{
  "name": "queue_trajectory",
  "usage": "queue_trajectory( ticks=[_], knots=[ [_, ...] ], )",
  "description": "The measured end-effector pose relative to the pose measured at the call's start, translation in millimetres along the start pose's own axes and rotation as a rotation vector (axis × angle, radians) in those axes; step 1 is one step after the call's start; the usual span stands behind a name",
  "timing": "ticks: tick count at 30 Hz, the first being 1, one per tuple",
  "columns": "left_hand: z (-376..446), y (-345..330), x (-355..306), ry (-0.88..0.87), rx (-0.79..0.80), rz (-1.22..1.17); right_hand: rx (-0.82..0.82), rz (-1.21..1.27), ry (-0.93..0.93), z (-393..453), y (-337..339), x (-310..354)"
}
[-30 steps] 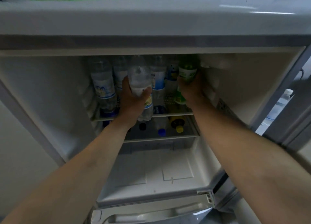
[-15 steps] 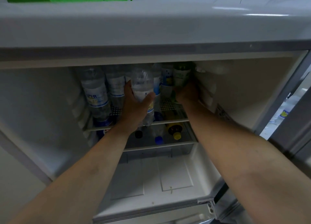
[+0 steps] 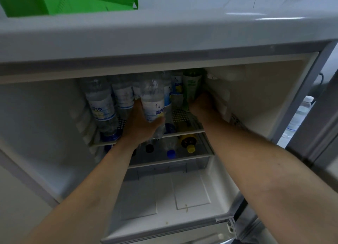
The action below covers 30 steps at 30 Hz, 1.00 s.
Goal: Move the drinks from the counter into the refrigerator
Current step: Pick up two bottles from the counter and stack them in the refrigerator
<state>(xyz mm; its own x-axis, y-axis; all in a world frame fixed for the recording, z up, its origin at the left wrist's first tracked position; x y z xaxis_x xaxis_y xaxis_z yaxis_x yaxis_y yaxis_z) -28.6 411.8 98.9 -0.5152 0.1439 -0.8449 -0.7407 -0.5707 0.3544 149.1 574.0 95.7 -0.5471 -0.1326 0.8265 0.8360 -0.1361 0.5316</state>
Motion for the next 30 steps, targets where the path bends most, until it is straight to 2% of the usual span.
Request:
queue_trajectory(
  ticks=[3,6,8,12,16,20,23,25,30],
  knots=[
    [3,-6,1,-0.012,-0.030,0.027,-0.094,0.066,0.072,-16,5,3],
    [5,-26,-2,-0.011,-0.036,-0.001,-0.214,0.321,0.074,-41,9,-3],
    [6,-41,-6,-0.012,-0.022,-0.044,-0.207,0.492,0.030,-60,6,-12],
    [12,-63,-13,-0.057,0.017,-0.123,-0.079,0.604,0.115,-83,0,-21],
    [17,-66,-10,-0.084,0.157,-0.124,0.047,0.520,0.209,-89,-2,-20],
    [23,-53,3,-0.092,0.284,0.074,0.031,0.295,0.205,-90,-14,-11],
    [26,-34,19,-0.058,0.213,0.216,-0.015,0.162,0.185,-82,-20,-10],
    [22,-21,28,-0.009,0.131,0.224,-0.055,0.132,0.160,-76,-20,-13],
    [-4,-27,30,-0.099,0.150,0.212,-0.106,0.131,0.077,-67,-28,-4]
  ],
)
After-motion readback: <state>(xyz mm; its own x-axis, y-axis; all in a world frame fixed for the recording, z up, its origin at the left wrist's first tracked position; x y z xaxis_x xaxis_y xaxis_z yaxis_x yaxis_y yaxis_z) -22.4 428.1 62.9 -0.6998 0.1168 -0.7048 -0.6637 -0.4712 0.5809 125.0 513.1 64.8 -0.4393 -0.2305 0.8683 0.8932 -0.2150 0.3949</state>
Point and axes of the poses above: each hand's wrist, its own z-axis towards the middle knuckle, its own y-axis out of the back of the hand, x = y × z, the point moved 5 cm from there along z, towards the middle knuckle, and after that the axes turned 6 degrees about -x, right-handed, at the moved point
